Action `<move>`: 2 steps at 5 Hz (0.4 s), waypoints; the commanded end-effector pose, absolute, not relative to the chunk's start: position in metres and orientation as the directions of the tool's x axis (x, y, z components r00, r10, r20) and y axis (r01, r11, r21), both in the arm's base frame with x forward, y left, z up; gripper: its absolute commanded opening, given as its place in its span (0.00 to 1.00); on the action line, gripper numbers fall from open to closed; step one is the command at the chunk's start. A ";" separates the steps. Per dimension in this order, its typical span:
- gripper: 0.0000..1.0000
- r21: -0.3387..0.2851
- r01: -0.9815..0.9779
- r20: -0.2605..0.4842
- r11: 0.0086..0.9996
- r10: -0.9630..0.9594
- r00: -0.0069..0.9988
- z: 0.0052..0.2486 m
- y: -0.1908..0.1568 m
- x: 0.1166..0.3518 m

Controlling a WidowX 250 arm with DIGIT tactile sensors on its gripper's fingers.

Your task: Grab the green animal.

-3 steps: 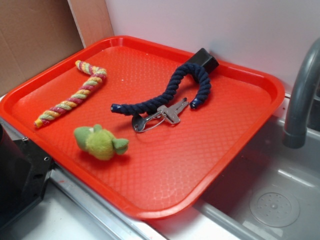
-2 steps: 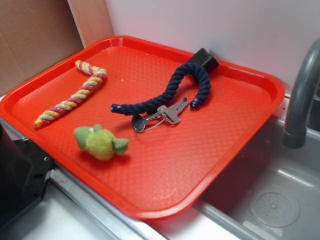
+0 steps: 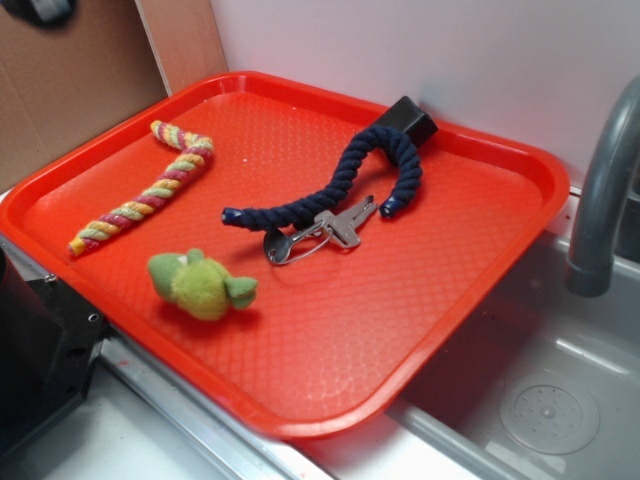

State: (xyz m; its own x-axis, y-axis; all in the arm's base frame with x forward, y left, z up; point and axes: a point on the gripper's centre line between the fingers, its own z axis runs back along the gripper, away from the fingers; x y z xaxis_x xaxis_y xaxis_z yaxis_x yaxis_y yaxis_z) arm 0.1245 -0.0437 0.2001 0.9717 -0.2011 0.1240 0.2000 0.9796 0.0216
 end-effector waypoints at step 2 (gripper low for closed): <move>1.00 -0.040 0.620 0.144 0.783 -0.610 0.779 0.103 -0.077 0.131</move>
